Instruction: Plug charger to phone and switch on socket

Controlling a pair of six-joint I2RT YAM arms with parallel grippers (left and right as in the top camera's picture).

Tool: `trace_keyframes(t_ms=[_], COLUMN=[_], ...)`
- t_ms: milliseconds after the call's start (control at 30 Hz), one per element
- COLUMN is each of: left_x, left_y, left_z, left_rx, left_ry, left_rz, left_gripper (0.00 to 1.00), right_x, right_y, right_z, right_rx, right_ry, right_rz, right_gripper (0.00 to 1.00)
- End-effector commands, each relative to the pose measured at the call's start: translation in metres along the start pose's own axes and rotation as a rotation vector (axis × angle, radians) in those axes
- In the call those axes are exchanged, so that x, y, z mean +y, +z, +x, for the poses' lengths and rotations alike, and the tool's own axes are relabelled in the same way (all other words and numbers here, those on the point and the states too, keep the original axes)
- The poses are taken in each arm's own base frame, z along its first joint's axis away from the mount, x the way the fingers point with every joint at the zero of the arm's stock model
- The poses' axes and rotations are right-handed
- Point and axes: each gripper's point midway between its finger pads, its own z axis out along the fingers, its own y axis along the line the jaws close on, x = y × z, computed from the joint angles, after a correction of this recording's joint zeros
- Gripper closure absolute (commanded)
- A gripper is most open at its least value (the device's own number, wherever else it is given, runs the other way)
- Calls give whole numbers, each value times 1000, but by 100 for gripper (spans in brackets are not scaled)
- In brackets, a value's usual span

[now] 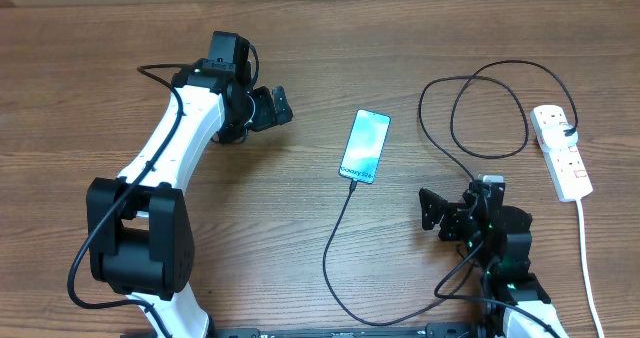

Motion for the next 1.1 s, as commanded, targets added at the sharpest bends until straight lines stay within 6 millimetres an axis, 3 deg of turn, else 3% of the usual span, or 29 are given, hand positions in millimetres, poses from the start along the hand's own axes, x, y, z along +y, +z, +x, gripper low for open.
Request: trace_keyframes(t_ms=[0, 333, 1067], left_x=[-2, -2, -2], left_y=[-10, -10, -10], left_z=[-4, -4, -4], left_rx=[-29, -29, -29], left_ry=[25, 25, 25], left_rz=[4, 3, 4], left_gripper=[0, 0, 0], right_x=[1, -3, 0], right_y=[-1, -3, -11], right_z=[-4, 14, 7], right_rx=[-22, 6, -27], right_ry=[-6, 8, -1], right_rz=[-6, 3, -3], right_gripper=[0, 0, 0])
